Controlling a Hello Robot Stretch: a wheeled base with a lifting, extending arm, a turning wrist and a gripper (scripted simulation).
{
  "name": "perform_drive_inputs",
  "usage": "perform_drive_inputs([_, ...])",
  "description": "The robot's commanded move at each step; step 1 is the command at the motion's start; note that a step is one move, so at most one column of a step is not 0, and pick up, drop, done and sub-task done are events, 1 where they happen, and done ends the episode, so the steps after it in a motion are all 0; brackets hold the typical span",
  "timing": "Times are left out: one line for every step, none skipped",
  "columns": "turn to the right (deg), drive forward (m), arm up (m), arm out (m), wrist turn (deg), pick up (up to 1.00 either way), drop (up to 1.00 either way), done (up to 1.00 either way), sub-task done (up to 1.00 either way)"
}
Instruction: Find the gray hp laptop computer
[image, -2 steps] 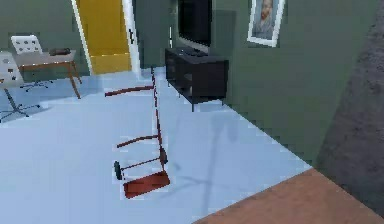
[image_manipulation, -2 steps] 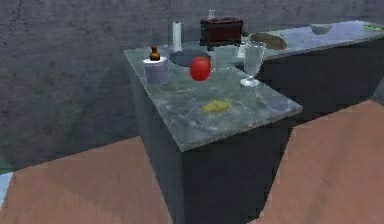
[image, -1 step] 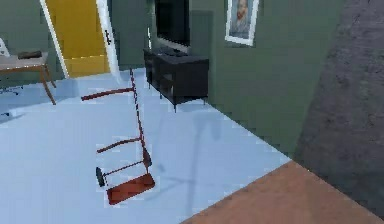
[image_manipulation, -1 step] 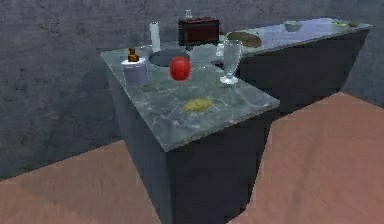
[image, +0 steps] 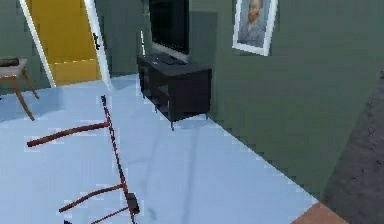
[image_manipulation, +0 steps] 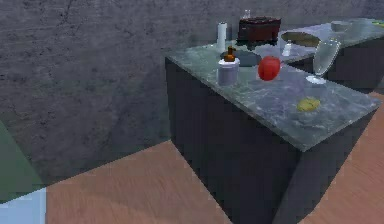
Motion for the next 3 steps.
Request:
perform_drive_inputs([27.0, 0.0, 0.0, 0.0, 0.0, 0.0, 0.0, 0.0, 0.0])
perform_drive_inputs([0.0, 0.45, 0.0, 0.0, 0.0, 0.0, 0.0, 0.0, 0.0])
perform_drive_inputs([-30.0, 0.0, 0.0, 0.0, 0.0, 0.0, 0.0, 0.0, 0.0])
